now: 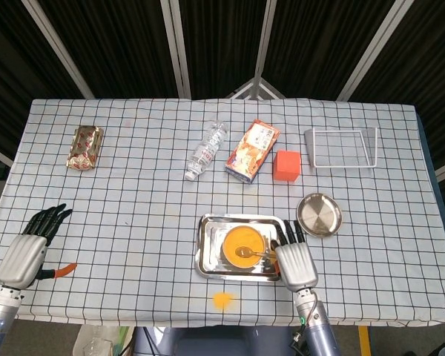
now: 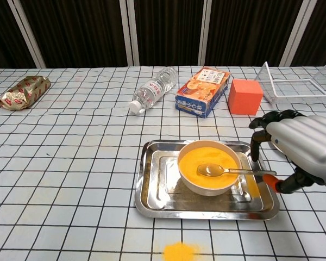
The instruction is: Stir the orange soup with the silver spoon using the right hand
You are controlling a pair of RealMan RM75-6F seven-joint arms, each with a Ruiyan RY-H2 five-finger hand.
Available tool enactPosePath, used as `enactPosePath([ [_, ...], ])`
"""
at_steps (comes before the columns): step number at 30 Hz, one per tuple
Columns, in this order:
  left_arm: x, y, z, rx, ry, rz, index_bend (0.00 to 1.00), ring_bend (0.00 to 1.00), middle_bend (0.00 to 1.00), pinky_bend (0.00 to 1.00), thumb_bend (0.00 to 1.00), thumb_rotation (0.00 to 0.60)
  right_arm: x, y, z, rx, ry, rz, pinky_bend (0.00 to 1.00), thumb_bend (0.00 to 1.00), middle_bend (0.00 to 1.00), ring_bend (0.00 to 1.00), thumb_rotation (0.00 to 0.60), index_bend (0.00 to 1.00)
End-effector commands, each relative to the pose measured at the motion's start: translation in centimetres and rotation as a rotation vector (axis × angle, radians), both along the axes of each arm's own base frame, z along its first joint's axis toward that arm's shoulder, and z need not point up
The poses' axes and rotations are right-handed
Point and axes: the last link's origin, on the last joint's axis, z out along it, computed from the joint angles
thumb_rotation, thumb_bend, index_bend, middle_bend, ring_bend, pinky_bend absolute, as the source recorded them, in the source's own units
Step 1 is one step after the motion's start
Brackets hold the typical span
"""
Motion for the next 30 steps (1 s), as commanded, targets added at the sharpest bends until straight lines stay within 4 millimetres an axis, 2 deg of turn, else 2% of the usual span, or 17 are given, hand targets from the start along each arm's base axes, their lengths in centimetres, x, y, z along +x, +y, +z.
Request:
enactPosePath([
  [1,0.0,0.0,0.0,0.0,-0.001,0.0,0.0,0.0,0.0,0.0,0.02,0.6,0.0,-0.1,-0.2,-0.001,0.004,-0.002,0.0,0.42,0.13,0.0,0.6,0.45],
  [16,0.0,0.0,0.0,-0.005,-0.003,0.0,0.0,0.0,0.0,0.0,0.02,0.6,-0.1,-0.5,-1.2,0.002,0.014,-0.012,0.0,0.42,0.14,0.0,0.6,0.51],
  [30,0.0,0.0,0.0,-0.008,-0.002,0.002,0.0,0.0,0.0,0.0,0.02,0.6,-0.4,-0.9,-1.1,-0.003,0.019,-0.035,0.0,0.42,0.14,0.0,0.6,0.51],
])
